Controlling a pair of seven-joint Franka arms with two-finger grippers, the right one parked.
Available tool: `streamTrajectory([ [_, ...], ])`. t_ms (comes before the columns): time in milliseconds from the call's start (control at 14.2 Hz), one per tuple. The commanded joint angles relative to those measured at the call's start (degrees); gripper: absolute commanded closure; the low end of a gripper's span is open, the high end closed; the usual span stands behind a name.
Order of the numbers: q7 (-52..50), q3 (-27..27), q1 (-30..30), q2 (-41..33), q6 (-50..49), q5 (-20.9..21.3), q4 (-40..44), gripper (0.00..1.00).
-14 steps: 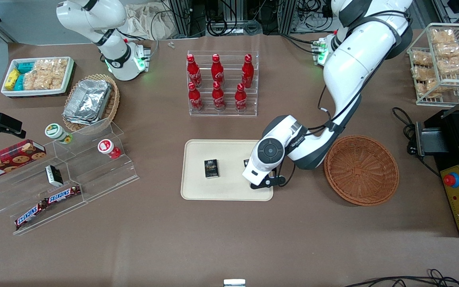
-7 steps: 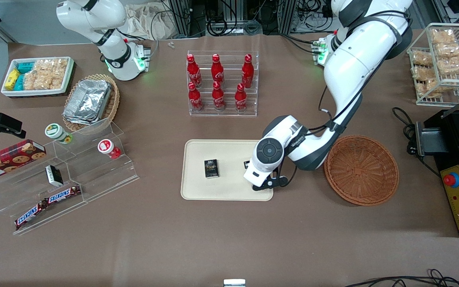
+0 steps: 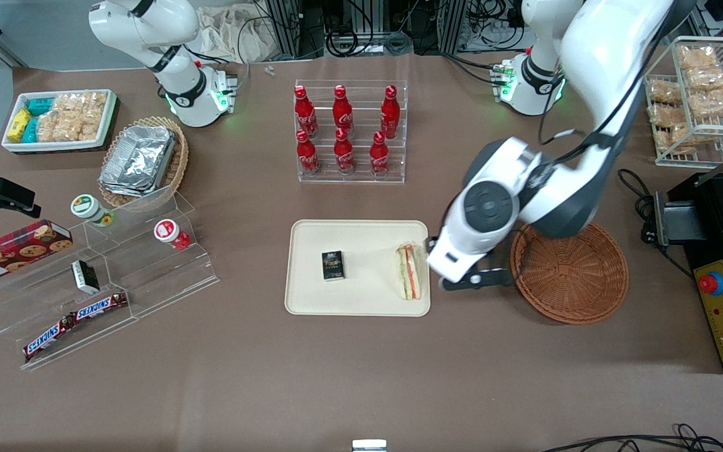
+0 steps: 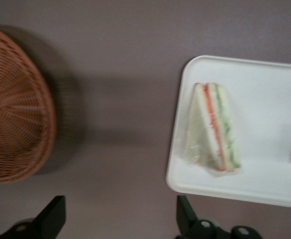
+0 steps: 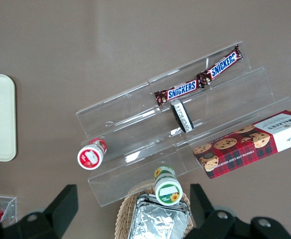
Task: Place sandwich from basket to tray
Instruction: 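Open the left gripper to release the sandwich and withdraw toward the basket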
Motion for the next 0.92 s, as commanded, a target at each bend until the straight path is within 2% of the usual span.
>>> streamTrajectory([
  [0, 12.4, 7.8, 0.3, -14.9, 2.4, -6.5, -14.5, 0.00],
  [141, 23.2, 14.3, -0.4, -21.0, 1.9, -10.1, -18.8, 0.00],
  [353, 35.8, 22.8, -2.4, -23.9, -1.9, -11.0, -19.6, 0.00],
  [565, 46.5, 26.3, -1.9, -22.6, -7.5, -9.9, -14.8, 0.00],
  [706, 46.7, 26.6, -1.9, -20.4, -7.8, -9.6, -11.8, 0.00],
  [847, 46.1, 26.4, -2.3, -17.9, -9.1, -7.6, -8.6, 0.00],
])
